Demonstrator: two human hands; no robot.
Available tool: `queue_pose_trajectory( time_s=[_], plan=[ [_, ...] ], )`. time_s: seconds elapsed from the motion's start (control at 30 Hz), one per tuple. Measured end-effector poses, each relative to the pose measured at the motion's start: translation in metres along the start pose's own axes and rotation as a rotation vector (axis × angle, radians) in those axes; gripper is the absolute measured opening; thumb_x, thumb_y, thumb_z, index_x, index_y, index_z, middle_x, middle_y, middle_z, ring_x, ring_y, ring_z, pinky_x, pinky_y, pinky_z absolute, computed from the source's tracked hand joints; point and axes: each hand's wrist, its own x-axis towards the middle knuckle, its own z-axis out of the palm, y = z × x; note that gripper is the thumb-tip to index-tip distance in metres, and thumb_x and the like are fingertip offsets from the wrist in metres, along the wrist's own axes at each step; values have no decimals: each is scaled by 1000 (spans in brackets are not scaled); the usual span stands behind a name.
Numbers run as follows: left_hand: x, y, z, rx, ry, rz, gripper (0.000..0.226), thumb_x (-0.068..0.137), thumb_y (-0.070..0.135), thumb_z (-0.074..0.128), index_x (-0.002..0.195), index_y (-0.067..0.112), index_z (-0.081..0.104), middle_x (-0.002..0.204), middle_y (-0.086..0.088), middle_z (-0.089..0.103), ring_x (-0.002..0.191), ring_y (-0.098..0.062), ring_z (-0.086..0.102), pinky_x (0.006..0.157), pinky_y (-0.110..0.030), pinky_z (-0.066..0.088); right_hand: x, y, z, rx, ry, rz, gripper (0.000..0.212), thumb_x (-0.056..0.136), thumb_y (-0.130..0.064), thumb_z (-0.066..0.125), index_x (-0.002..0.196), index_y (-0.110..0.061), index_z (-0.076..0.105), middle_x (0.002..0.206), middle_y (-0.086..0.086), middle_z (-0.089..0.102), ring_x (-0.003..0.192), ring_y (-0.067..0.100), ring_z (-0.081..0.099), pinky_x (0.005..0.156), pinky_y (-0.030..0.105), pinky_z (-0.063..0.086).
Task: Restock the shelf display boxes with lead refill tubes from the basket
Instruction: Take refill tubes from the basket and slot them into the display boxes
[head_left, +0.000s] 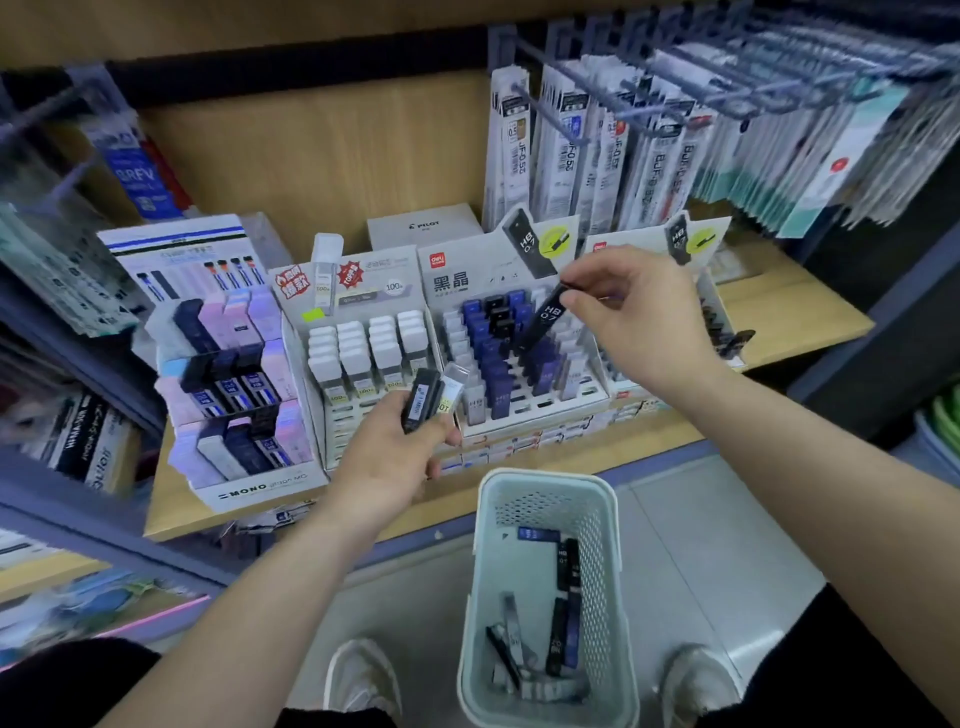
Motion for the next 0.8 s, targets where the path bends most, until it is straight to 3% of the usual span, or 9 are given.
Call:
queue_pose_trajectory(
  time_s=[0.2, 0.47, 0.63, 0.8],
  plan=[
    [5, -12, -4, 23, 14, 9, 6, 101, 18, 56, 105, 22, 58, 81, 9, 73, 58, -11, 58, 45, -24, 43, 16, 29, 30, -215, -119, -62, 13, 88, -7, 72, 97, -17, 75, 86, -8, 67, 80, 8, 65, 83, 21, 54],
    [2, -12, -6, -26, -16, -8, 13, 100, 15, 58, 111, 21, 61, 89, 2, 75, 57, -7, 59, 45, -23, 44, 15, 44, 41, -374, -208, -110, 15, 89, -14, 72, 101, -23, 76, 88, -7, 68, 80, 12, 62, 83, 36, 56],
    [-1, -13, -11, -32, 4, -2, 12, 97, 14, 61, 107, 21, 64, 97, -12, 71, 58, -8, 61, 47, -27, 45, 17, 45, 48, -446, -208, -191, 18, 94, -16, 66, 106, -22, 77, 108, -1, 72, 96, 20, 64, 84, 39, 55],
    [-4, -17, -15, -30, 3, -10, 11, 96, 15, 63, 107, 18, 63, 99, -13, 71, 59, -10, 62, 48, -28, 45, 17, 52, 61, -489, -168, -207, 17, 93, -16, 66, 103, -23, 78, 105, -1, 67, 98, 25, 60, 80, 38, 53]
  ],
)
